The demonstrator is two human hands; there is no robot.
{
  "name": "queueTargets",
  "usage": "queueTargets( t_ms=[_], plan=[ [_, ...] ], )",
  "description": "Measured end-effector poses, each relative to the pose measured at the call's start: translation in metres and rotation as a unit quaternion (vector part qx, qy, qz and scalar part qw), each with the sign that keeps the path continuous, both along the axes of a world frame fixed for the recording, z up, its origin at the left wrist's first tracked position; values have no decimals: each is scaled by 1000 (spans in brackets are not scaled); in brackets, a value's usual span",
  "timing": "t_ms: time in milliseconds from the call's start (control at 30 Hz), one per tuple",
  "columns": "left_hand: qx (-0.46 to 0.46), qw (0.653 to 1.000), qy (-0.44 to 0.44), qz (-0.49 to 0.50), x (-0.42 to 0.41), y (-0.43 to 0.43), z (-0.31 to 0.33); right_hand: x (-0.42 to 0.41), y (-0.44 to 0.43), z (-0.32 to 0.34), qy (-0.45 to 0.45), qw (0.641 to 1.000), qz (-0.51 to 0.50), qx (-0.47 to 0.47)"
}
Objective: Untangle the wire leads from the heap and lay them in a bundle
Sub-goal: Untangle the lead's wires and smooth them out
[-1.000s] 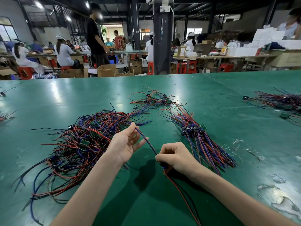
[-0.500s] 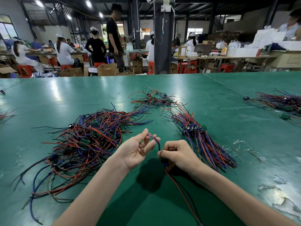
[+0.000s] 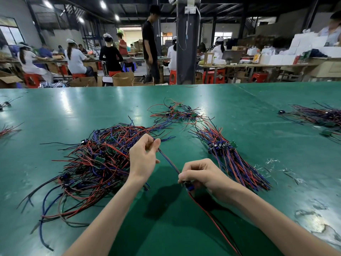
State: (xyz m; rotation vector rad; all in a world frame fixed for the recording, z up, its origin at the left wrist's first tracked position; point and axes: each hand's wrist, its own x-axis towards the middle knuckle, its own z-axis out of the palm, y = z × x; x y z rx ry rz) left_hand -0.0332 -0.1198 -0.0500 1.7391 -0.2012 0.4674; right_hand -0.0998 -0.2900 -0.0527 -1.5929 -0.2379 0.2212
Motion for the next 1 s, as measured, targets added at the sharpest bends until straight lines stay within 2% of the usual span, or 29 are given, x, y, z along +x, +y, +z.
queueTargets(
  t_ms=[100, 300, 533, 667, 733, 867, 1000],
  plan=[
    [11, 1000, 7, 15, 3, 2, -2, 0, -2, 1, -4, 1000, -4, 4],
    [-96, 990, 105, 18, 6, 5, -4, 3, -7, 12, -1, 999, -25, -32],
    [-116, 983, 139, 10, 4, 3, -2, 33, -67, 53, 0, 979, -202, 14],
    [-115, 986, 121, 12, 2, 1, -1, 62, -112, 68, 30, 961, -252, -109],
    [-84, 991, 101, 20, 1, 0, -2, 76, -124, 64, 40, 944, -278, -171],
    [35, 998, 38, 41, -2, -5, -8, 95, -128, 46, 32, 923, -301, -236],
    [175, 983, -25, 52, -9, -8, -16, 99, -125, 33, -11, 893, -313, -322]
  ],
)
